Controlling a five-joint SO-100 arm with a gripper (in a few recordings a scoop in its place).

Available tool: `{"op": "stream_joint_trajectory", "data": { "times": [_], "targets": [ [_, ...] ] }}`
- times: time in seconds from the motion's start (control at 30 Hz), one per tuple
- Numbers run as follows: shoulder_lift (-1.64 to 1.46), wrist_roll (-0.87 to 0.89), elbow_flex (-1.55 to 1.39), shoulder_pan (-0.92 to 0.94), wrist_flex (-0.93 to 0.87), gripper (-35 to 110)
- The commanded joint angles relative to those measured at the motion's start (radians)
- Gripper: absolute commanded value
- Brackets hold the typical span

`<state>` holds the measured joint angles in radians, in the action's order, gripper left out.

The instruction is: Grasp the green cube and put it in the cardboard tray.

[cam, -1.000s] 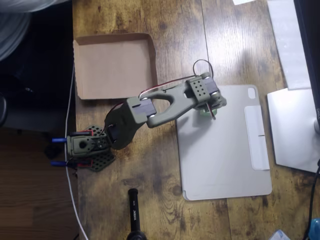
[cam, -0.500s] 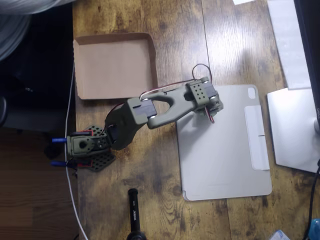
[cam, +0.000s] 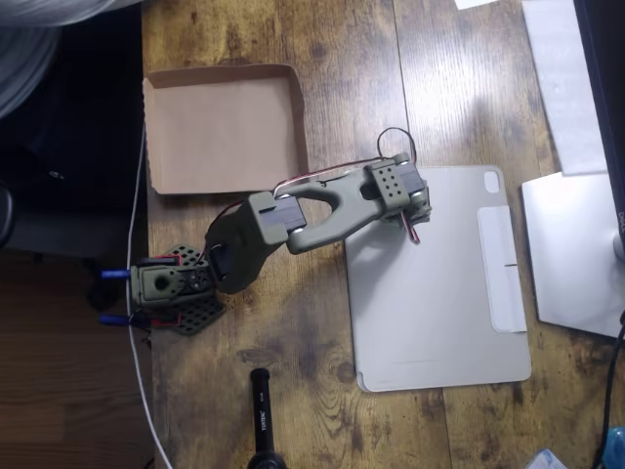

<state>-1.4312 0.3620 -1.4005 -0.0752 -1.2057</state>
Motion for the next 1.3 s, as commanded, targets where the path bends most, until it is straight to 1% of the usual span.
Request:
{"op": "stream_joint_trajectory", "data": {
  "times": [0.0,0.2,0.47,0.7,0.83,1.03,1.17,1.27],
  "targets": [
    [-0.066,0.015,0.0,-0.008,0.0,14],
    [-0.066,0.012,0.04,-0.02,0.002,13],
    [-0.08,0.015,0.11,-0.055,-0.074,13],
    [-0.072,0.02,0.204,-0.15,-0.242,14],
    [-0.123,0.006,0.242,-0.242,-0.36,14],
    [-0.313,-0.012,0.192,-0.417,-0.523,13],
    [-0.468,-0.023,0.098,-0.549,-0.565,13],
    [-0.601,-0.046,-0.006,-0.71,-0.569,13]
  ]
}}
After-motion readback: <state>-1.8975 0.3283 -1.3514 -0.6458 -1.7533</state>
